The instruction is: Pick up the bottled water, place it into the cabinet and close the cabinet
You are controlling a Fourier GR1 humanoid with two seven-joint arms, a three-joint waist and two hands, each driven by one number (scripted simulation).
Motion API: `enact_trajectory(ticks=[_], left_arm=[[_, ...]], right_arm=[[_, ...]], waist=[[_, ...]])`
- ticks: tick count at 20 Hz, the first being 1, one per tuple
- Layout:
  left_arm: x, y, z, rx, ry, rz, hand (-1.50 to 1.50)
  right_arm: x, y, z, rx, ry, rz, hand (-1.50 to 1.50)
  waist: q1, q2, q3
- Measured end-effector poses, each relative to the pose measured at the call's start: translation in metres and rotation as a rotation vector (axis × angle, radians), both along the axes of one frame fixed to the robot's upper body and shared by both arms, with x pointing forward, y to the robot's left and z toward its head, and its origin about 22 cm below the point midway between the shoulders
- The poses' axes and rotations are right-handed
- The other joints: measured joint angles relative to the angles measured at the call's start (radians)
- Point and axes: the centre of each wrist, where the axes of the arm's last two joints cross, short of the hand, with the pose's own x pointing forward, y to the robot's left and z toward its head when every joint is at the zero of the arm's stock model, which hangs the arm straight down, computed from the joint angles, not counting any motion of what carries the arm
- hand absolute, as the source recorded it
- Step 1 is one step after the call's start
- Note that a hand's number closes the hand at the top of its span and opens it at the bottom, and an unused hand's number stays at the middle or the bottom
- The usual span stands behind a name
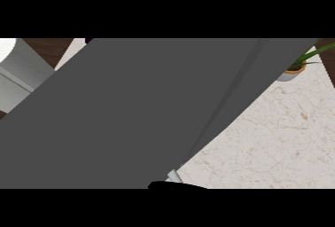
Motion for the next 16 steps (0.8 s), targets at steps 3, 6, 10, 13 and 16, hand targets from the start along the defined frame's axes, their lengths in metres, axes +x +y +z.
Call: enact_trajectory(ticks=[3,6,10,13,16], left_arm=[[-0.005,0.009,0.001,-0.006,-0.001,0.002,-1.5],[-0.014,0.022,-0.001,-0.014,-0.002,0.012,-1.5],[-0.033,0.034,-0.003,-0.012,0.012,0.046,-1.5],[-0.044,0.04,-0.004,-0.008,0.02,0.074,-1.5],[-0.053,0.044,-0.002,-0.003,0.023,0.088,-1.5]], right_arm=[[0.01,0.026,0.016,-0.026,-0.014,0.081,1.5],[0.026,0.046,0.034,-0.05,-0.014,0.126,1.5],[0.051,0.06,0.043,-0.073,0.067,0.122,1.5],[0.073,0.064,0.036,-0.071,0.133,0.106,1.5],[0.09,0.064,0.03,-0.073,0.19,0.091,1.5]], waist=[[-0.003,0.006,0.004],[-0.018,0.009,0.007],[-0.044,0.01,0.01],[-0.061,0.011,0.011],[-0.076,0.011,0.012]])
